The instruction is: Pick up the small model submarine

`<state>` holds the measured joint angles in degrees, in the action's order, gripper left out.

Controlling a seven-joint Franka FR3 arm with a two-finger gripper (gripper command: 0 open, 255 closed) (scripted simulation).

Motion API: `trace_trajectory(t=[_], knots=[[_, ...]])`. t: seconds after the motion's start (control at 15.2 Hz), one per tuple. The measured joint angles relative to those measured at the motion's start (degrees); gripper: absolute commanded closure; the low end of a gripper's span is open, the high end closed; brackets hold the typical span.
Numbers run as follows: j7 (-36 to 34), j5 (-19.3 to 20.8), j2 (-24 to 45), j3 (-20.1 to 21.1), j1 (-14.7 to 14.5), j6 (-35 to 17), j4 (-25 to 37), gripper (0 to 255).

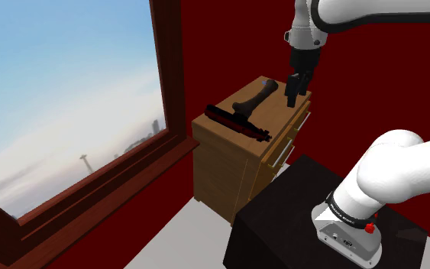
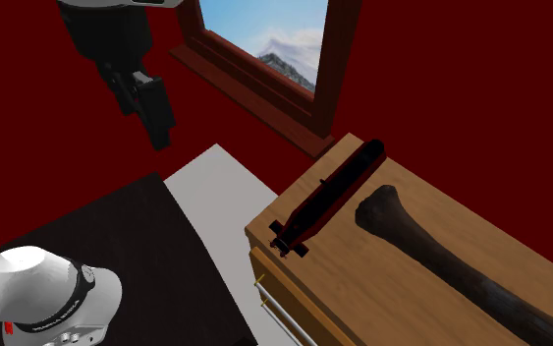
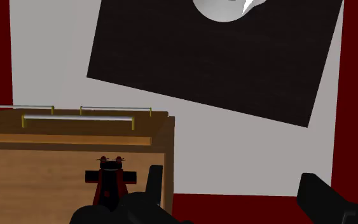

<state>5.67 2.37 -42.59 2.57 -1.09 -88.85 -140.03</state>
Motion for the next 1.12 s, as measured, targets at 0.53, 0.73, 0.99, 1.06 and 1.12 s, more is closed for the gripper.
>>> trace_trajectory(t=[0.53,0.73,0.99,1.06,1.12], knots=[[3.3,1.0,9.2,-3.3,1.1,-11.8,-1.0,0],[5.7,1.4,15.3,-5.4,1.8,-17.8,-0.2,0],[8.0,0.8,22.9,-7.2,2.0,-24.9,1.2,0],[8.9,0.5,25.2,-7.7,2.1,-26.6,2.1,0],[9.9,0.3,27.3,-8.3,2.3,-28.0,3.0,0]])
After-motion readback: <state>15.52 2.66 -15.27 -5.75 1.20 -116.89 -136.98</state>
